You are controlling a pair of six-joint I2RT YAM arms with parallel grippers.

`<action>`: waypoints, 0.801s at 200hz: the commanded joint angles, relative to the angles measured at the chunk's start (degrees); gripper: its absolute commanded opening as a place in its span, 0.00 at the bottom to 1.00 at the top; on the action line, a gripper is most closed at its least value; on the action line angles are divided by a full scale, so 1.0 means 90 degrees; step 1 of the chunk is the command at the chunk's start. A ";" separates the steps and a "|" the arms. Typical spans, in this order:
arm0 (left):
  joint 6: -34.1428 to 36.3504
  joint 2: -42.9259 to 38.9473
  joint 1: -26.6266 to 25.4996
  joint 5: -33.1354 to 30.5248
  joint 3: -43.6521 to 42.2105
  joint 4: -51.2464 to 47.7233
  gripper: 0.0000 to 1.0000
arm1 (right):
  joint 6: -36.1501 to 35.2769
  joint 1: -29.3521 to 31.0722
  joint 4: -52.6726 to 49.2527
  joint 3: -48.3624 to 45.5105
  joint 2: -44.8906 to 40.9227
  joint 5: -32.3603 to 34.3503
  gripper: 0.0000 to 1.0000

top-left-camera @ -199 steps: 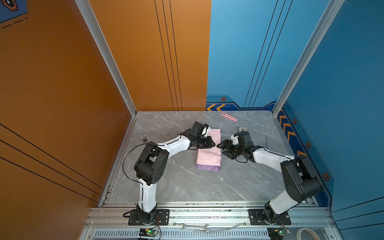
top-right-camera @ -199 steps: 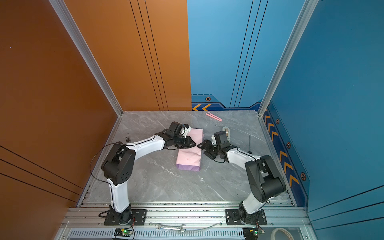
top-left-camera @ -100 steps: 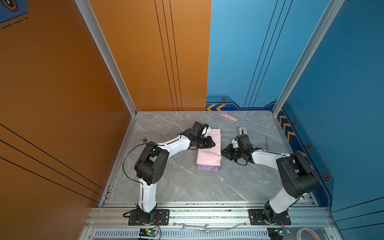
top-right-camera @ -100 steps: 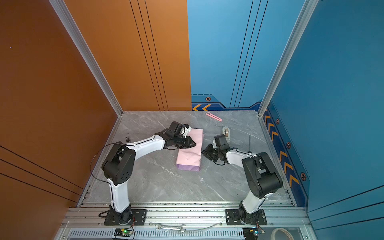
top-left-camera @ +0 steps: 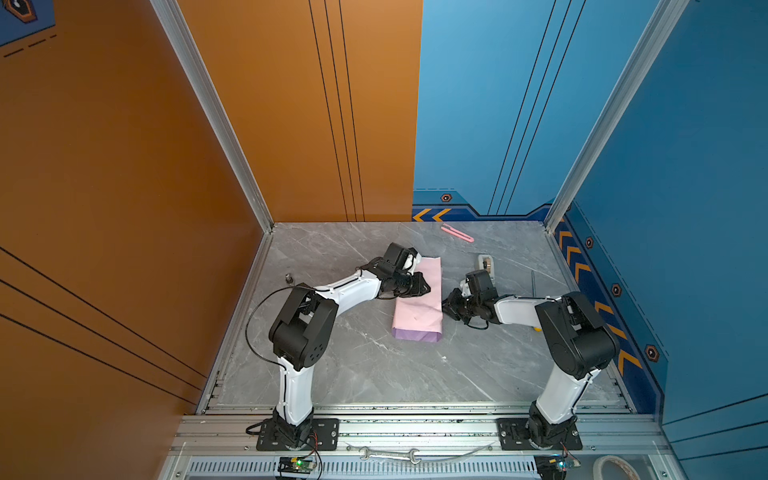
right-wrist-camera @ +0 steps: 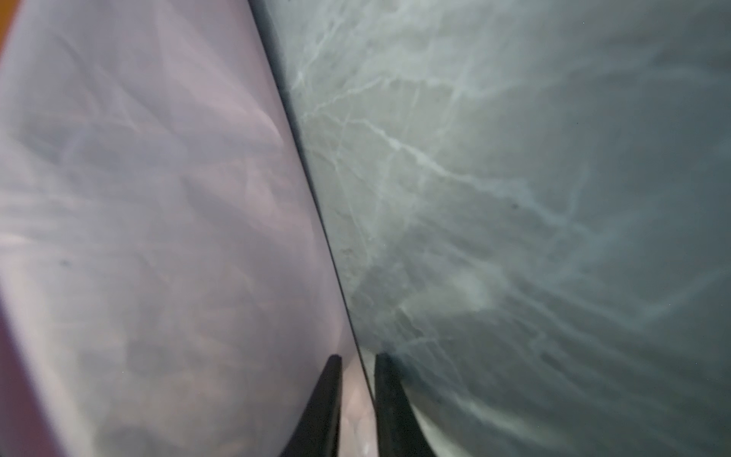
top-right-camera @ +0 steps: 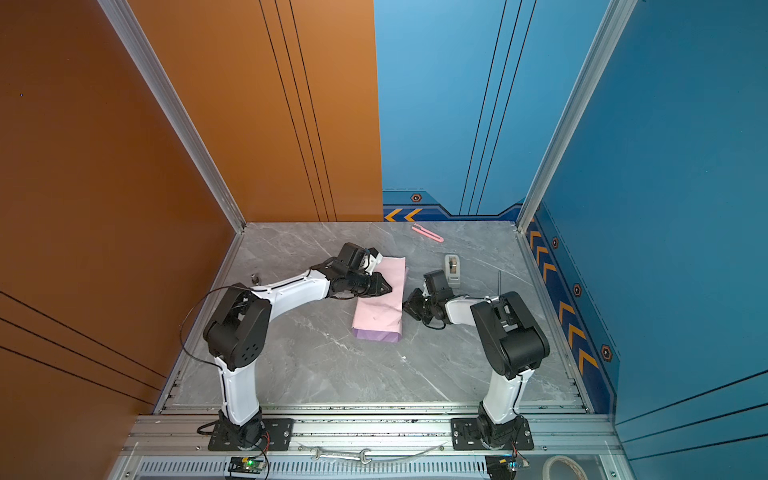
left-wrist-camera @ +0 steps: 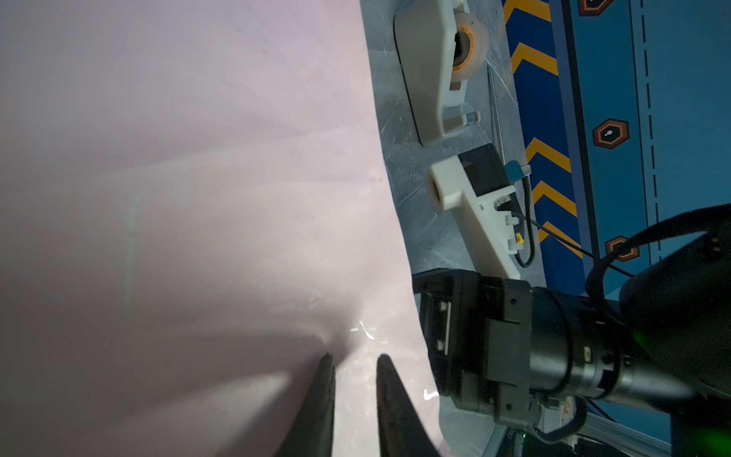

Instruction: Wrap the gift box in paper

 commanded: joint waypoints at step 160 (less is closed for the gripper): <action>0.0136 0.0282 0.0029 -0.0267 -0.0060 -0.0665 0.22 | -0.1880 0.0734 -0.2241 0.0686 -0.1340 0.0822 0.50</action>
